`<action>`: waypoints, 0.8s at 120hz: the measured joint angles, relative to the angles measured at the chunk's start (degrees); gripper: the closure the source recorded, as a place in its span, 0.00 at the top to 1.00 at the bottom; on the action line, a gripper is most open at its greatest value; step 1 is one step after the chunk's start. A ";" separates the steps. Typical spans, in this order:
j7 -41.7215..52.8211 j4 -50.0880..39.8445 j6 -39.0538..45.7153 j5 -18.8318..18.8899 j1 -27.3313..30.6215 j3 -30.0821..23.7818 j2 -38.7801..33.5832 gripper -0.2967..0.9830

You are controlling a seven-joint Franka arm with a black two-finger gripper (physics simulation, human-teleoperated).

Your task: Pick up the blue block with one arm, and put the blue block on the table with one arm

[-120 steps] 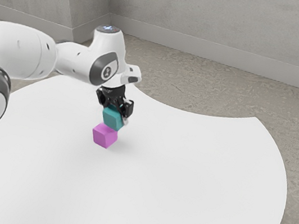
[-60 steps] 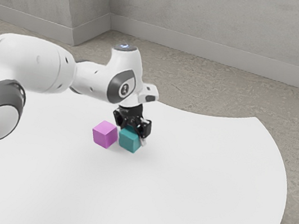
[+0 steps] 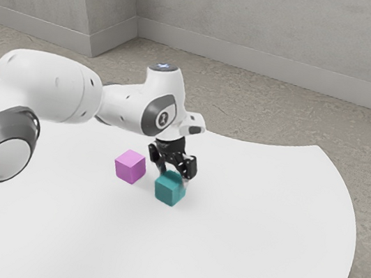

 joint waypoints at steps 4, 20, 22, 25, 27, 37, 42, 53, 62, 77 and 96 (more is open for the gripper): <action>0.06 0.43 0.00 0.04 -0.38 0.28 -0.15 0.68; 0.27 1.38 -0.22 0.38 -4.14 4.53 -1.55 0.72; 0.30 1.44 -0.48 0.44 -4.81 5.40 -2.05 0.73; 0.33 1.50 -0.97 0.68 -5.73 6.54 -2.94 0.73; 0.35 1.54 -1.53 1.09 -6.30 7.16 -3.88 0.73; 0.45 2.25 -6.02 3.90 -7.50 9.50 -8.09 0.74; 0.46 3.91 -9.21 6.08 -7.67 10.09 -9.67 0.75; -0.02 10.46 -17.83 12.48 -8.03 9.98 -11.61 0.76; -0.50 14.26 -24.32 15.89 -7.98 10.28 -13.76 0.76; -1.17 15.51 -31.65 19.19 -7.97 10.42 -15.22 0.76; -1.88 14.00 -36.37 21.13 -8.19 10.33 -15.24 0.77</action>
